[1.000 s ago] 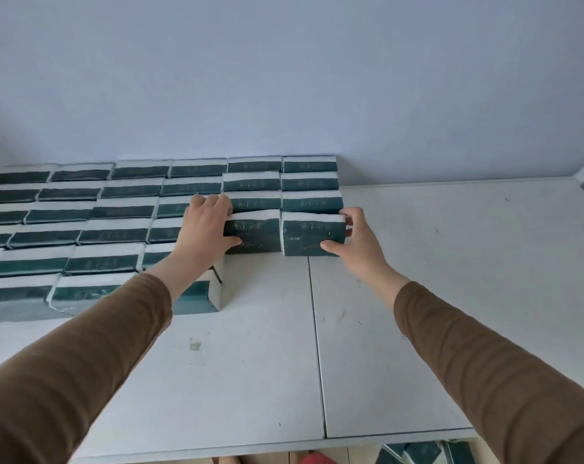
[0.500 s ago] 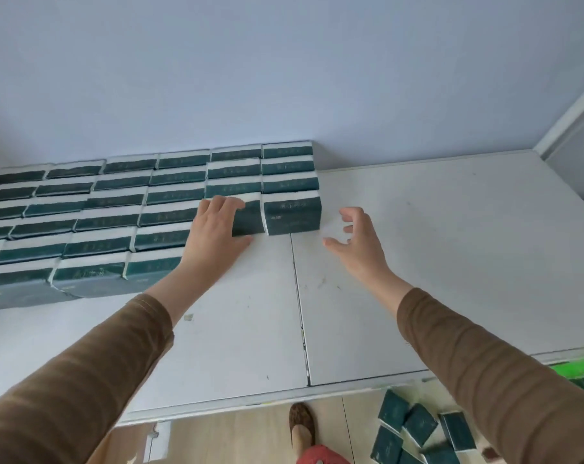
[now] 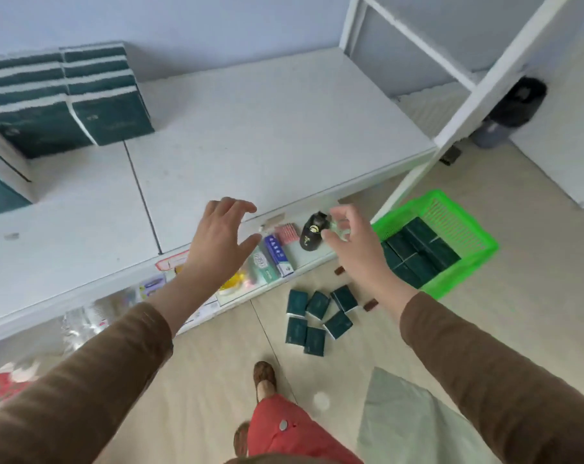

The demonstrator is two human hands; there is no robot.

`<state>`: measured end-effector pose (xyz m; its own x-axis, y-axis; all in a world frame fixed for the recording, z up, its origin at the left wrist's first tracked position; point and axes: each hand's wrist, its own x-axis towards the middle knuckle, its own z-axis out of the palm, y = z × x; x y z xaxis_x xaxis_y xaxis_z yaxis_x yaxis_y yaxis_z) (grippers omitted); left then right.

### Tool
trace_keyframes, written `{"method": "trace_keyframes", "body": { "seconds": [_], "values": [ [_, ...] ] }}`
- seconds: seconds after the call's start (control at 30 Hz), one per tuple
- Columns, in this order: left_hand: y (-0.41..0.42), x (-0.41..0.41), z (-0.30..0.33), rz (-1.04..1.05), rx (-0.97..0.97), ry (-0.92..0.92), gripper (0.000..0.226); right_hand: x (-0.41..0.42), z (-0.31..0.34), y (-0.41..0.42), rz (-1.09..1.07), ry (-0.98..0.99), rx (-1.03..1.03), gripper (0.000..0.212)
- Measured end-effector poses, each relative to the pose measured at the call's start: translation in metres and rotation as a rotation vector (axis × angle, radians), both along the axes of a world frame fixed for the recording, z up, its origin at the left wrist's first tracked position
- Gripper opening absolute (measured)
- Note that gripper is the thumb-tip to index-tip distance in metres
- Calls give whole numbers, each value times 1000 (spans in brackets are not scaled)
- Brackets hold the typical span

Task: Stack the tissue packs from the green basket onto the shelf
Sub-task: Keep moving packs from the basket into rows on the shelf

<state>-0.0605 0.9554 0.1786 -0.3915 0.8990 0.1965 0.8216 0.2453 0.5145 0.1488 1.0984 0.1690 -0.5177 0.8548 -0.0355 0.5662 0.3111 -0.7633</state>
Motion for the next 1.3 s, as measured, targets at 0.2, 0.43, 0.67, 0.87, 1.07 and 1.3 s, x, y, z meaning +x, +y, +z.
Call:
{"method": "trace_keyframes", "body": {
  "seconds": [0.2, 0.43, 0.67, 0.87, 1.07, 1.3],
  "values": [
    [49, 97, -23, -152, -79, -15, 42, 110, -18, 25, -130, -106, -56, 30],
    [161, 193, -68, -297, -199, -81, 42, 212, -71, 113, -240, -152, -203, 31],
    [339, 285, -162, -355, -466, -131, 47, 299, -174, 291, -354, -298, -480, 63],
    [484, 334, -266, -448, -668, -33, 57, 337, -263, 423, -316, -563, -418, 56],
    [599, 358, -358, -493, -734, 110, 53, 348, -344, 478, -209, -760, -347, 43],
    [667, 373, -420, -658, -719, 437, 75, 352, -398, 478, -148, -928, -187, 48]
  ]
}}
